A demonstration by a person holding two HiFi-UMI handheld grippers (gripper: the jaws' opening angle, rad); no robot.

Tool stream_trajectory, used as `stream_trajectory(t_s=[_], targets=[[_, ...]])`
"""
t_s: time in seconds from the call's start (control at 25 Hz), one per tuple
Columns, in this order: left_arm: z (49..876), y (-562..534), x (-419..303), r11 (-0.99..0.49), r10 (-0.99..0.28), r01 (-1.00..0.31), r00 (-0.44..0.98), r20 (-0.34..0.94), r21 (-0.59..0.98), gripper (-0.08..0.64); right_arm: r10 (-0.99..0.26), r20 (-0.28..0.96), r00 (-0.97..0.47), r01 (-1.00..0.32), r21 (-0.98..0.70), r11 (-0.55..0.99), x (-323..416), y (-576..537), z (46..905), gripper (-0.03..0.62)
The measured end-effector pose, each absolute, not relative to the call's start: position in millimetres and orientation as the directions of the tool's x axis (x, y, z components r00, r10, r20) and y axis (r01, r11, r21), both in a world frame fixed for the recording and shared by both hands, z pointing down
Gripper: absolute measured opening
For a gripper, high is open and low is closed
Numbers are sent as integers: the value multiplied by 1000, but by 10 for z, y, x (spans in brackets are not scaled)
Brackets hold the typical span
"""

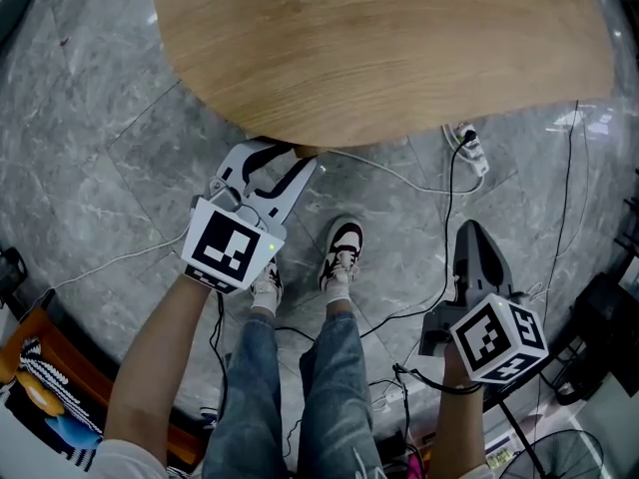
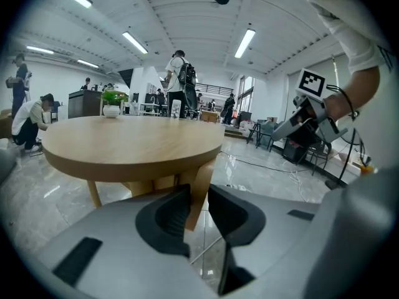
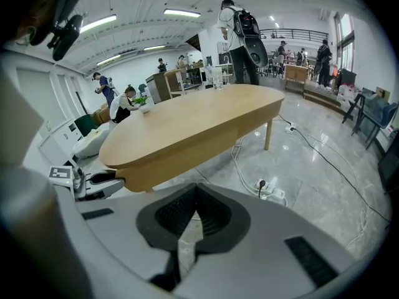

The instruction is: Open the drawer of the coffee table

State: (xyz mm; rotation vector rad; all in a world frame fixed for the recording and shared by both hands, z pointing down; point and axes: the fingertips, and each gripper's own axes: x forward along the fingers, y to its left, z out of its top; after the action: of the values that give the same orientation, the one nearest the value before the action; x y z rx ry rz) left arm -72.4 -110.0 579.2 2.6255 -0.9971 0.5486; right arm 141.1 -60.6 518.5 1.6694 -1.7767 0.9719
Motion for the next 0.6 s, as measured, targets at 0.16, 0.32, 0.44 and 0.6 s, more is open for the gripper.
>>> stream_trajectory(t_s=[0.16,0.32,0.44,0.6], targets=[[5792,-950,-641,-747,-547,-653,710,445,124,80,-622,775,-112,-987,-160,-21,1425,-573,5202,0],[5782,-856,-595,-752,-537,-646,715,448,130,80,-618,777,-116,-985,-169,-27,1409,-507,5216,0],[5774,-842,-591,-752,-535,-646,714,452,132,80,-617,778,-115,-985,-172,-33,1419,-481,5221,0],[5781,-840,-576,-765,-517,-631,721,462,127,78,-617,778,-115,-984,-175,-37,1430,-482,5234,0]])
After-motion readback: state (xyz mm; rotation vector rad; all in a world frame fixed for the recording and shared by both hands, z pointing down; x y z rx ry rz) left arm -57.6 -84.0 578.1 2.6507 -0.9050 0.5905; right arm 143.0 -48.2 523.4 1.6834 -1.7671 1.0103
